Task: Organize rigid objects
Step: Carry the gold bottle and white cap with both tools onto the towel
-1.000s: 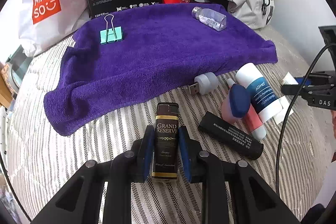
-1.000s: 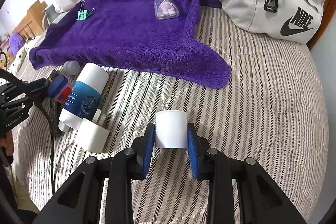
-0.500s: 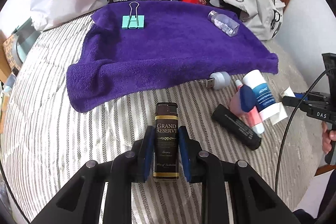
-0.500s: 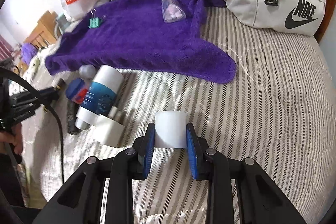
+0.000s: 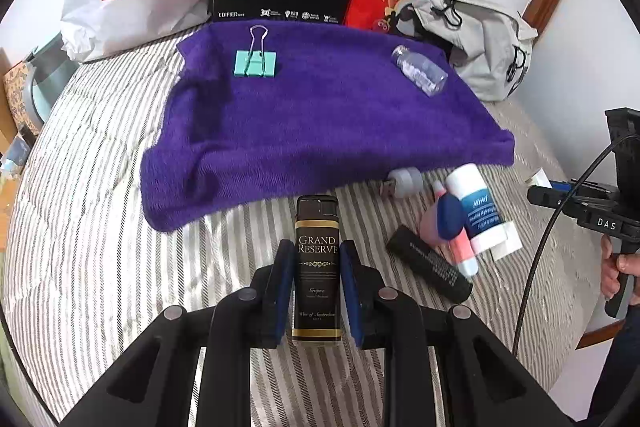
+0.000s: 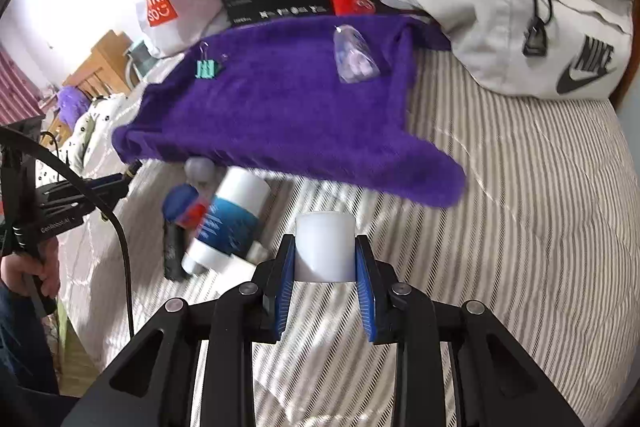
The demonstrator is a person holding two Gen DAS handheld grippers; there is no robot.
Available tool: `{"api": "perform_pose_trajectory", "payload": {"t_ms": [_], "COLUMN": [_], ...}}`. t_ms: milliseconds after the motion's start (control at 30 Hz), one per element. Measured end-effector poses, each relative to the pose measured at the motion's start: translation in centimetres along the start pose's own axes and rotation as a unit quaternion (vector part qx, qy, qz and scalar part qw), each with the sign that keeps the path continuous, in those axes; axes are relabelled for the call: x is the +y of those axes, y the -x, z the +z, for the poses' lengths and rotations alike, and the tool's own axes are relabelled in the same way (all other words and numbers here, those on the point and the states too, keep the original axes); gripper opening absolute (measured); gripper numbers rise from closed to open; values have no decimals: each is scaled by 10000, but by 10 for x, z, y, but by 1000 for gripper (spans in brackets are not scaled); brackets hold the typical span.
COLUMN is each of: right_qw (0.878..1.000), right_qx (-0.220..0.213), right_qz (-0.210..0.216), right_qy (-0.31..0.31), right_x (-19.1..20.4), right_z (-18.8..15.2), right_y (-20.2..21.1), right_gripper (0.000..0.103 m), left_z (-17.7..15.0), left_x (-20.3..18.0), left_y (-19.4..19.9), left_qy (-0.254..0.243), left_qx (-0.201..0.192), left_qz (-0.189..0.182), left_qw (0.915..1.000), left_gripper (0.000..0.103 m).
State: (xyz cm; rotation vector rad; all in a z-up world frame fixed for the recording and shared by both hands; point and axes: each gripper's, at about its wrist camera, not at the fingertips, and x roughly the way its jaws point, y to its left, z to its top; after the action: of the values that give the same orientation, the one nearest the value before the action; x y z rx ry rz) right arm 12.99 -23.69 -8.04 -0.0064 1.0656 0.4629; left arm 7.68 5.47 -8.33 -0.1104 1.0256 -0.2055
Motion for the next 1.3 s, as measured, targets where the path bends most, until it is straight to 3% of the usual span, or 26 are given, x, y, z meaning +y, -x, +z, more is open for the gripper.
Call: {"api": "perform_pose_trajectory", "payload": {"t_ms": [367, 567, 933, 1300], "right_qw": [9992, 9994, 9941, 9942], "right_qx": [-273, -120, 344, 286], "right_qz": [129, -59, -807, -775], "right_qy": [246, 321, 641, 688], "right_x": [9, 3, -2, -5], "right_z": [65, 93, 108, 110], "right_y": [-10, -39, -90, -99], "right_gripper": [29, 29, 29, 29], "left_z": [41, 69, 107, 117], "left_x": [19, 29, 40, 47], "left_y": [6, -2, -43, -83], "left_qy": [-14, -7, 33, -29], "left_qx": [-157, -234, -114, 128], "left_qz": [100, 117, 70, 360], "left_qw": [9998, 9997, 9999, 9993], "left_gripper": [23, 23, 23, 23]}}
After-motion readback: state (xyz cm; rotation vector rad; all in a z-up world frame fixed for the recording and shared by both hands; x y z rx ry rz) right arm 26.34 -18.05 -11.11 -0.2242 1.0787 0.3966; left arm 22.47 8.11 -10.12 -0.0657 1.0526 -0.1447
